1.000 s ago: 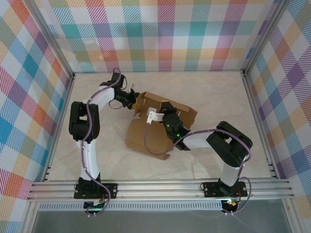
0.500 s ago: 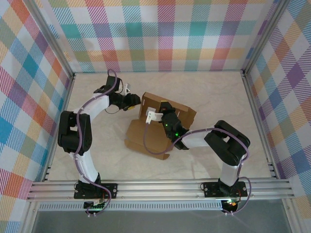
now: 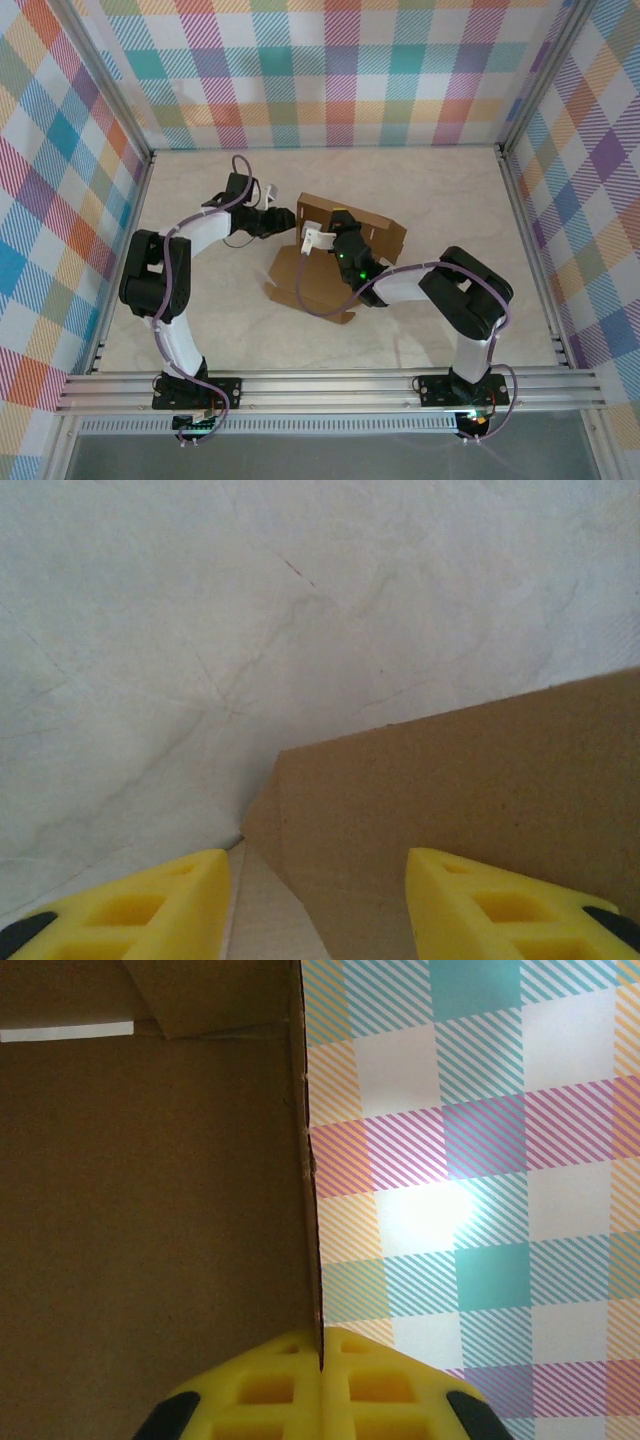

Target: Fold the paper box

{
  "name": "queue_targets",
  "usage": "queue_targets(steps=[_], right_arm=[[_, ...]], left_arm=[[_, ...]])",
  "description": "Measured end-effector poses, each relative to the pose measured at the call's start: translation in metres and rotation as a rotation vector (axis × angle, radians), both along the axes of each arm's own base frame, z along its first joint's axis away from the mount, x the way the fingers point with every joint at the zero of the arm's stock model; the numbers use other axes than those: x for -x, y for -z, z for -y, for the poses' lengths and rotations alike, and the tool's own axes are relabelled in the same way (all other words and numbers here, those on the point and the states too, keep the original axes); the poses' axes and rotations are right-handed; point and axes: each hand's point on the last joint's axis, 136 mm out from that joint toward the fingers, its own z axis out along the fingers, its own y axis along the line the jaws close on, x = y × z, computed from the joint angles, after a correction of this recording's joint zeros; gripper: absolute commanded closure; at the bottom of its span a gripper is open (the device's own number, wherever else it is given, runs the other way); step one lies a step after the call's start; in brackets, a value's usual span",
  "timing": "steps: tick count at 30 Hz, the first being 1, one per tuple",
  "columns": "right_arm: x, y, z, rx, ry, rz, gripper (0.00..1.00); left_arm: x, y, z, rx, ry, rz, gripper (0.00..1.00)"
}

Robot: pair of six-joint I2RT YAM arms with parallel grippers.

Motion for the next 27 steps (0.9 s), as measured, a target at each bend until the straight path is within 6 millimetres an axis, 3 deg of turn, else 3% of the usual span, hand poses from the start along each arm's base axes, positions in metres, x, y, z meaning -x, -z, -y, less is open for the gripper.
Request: queue_targets(steps=[11, 27], right_arm=[[-0.006, 0.018, 0.000, 0.076, 0.014, 0.014, 1.00], [-0.005, 0.021, -0.003, 0.120, 0.011, 0.062, 1.00]], left_arm=[[-0.010, 0.000, -0.001, -0.025, 0.004, 0.086, 0.48], [-0.007, 0.019, -0.011, -0.095, 0.006, 0.137, 0.46]])
